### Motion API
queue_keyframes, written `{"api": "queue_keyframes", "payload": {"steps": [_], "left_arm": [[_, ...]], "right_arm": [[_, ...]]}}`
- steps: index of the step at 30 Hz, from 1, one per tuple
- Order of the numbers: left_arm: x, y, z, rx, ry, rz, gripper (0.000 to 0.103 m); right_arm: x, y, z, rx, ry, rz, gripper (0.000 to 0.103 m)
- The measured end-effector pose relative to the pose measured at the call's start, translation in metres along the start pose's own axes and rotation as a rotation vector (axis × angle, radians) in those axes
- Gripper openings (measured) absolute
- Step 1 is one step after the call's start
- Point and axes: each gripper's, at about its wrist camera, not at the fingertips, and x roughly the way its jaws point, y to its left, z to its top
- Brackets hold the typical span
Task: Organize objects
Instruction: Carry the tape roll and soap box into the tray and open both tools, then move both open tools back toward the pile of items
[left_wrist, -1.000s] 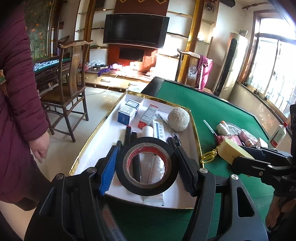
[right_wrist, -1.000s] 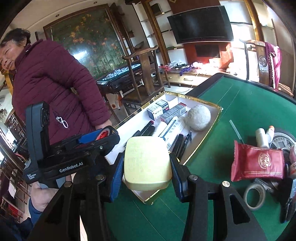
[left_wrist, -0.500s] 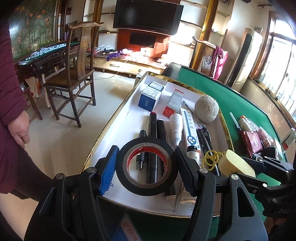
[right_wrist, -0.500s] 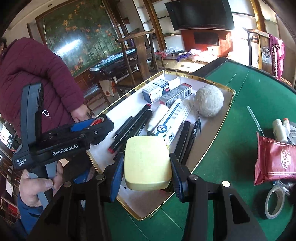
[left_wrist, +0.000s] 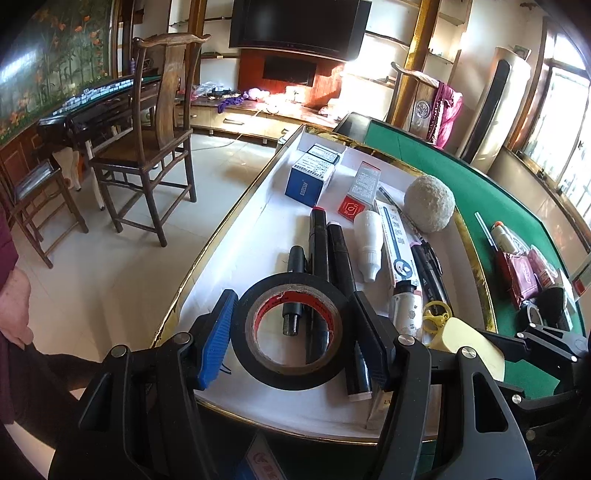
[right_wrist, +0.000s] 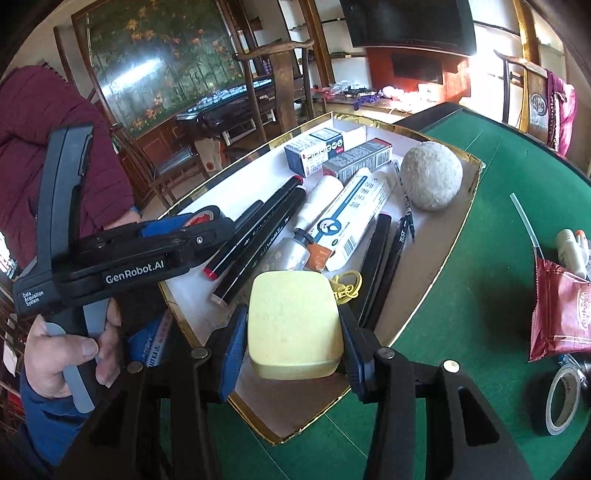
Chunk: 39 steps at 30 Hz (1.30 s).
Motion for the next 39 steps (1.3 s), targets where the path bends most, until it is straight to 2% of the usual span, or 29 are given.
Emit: {"api": "queue_keyframes", "payload": {"steps": [3, 7, 11, 17, 23, 27, 32, 37, 39], "left_arm": [[0.006, -0.006, -0.001, 0.060, 0.017, 0.061, 0.062], [0.009, -0.010, -0.003, 0.087, 0.021, 0.083, 0.063], [0.007, -0.006, -0.002, 0.067, 0.029, 0.064, 0.064], [-0.006, -0.004, -0.001, 0.022, 0.017, 0.022, 0.064], [-0.024, -0.022, -0.002, 0.036, -0.007, 0.008, 0.064], [-0.042, -0.044, -0.009, 0.029, -0.018, -0.069, 0.064], [-0.055, -0.100, -0.019, 0.090, -0.004, -0.177, 0.064], [-0.038, -0.184, -0.024, 0.212, 0.099, -0.320, 0.064], [-0.025, -0.217, -0.027, 0.229, 0.155, -0.365, 0.064]], "right_arm": [[0.006, 0.003, -0.002, -0.011, 0.019, -0.005, 0.047], [0.008, 0.005, -0.003, -0.013, 0.034, -0.010, 0.048], [0.000, 0.003, -0.003, 0.004, 0.026, 0.000, 0.051], [-0.022, 0.002, -0.003, 0.018, -0.037, 0.033, 0.052], [-0.046, -0.005, -0.008, 0.046, -0.084, 0.059, 0.053], [-0.069, -0.026, -0.018, 0.102, -0.112, 0.078, 0.053], [-0.119, -0.062, -0.038, 0.129, -0.207, -0.021, 0.053], [-0.180, -0.107, -0.060, 0.109, -0.334, -0.279, 0.054], [-0.199, -0.130, -0.070, 0.143, -0.366, -0.335, 0.054]]}}
